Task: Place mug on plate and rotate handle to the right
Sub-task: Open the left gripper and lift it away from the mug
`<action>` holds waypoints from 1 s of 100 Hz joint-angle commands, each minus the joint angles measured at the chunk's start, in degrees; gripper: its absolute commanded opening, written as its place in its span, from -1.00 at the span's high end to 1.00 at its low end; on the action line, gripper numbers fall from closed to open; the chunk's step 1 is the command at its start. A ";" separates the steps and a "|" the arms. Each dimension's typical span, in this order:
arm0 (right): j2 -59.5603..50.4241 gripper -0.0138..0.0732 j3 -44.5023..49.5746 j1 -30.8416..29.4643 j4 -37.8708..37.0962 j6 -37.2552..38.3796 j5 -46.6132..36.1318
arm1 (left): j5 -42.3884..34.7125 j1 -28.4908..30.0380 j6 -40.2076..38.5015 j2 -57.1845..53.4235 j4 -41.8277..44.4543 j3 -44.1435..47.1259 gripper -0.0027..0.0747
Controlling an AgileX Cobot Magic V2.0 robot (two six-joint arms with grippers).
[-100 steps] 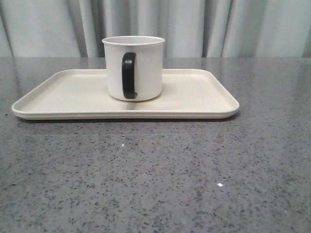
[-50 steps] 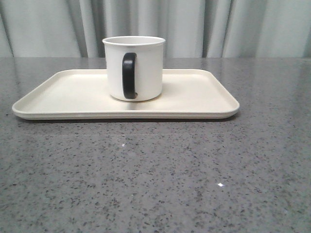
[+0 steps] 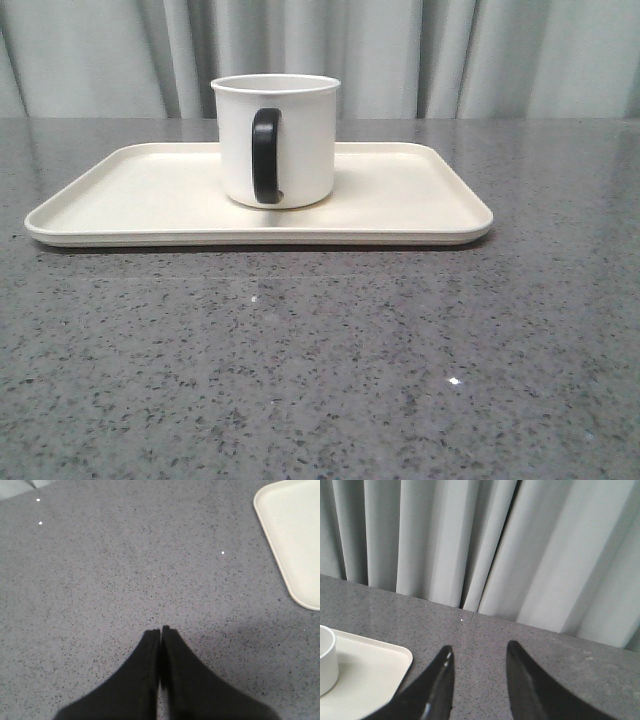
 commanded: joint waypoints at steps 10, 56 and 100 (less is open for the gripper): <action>5.60 0.04 -7.66 0.00 3.06 -1.03 -4.75 | -6.98 0.21 -1.44 -3.46 0.74 2.87 0.98; 38.44 0.04 -43.28 6.85 27.51 -11.95 18.51 | -6.89 0.21 -1.54 -4.34 0.74 3.17 0.98; 58.87 0.04 -49.62 19.62 27.64 -11.90 27.28 | -6.76 0.21 -1.54 -4.34 0.74 3.26 0.98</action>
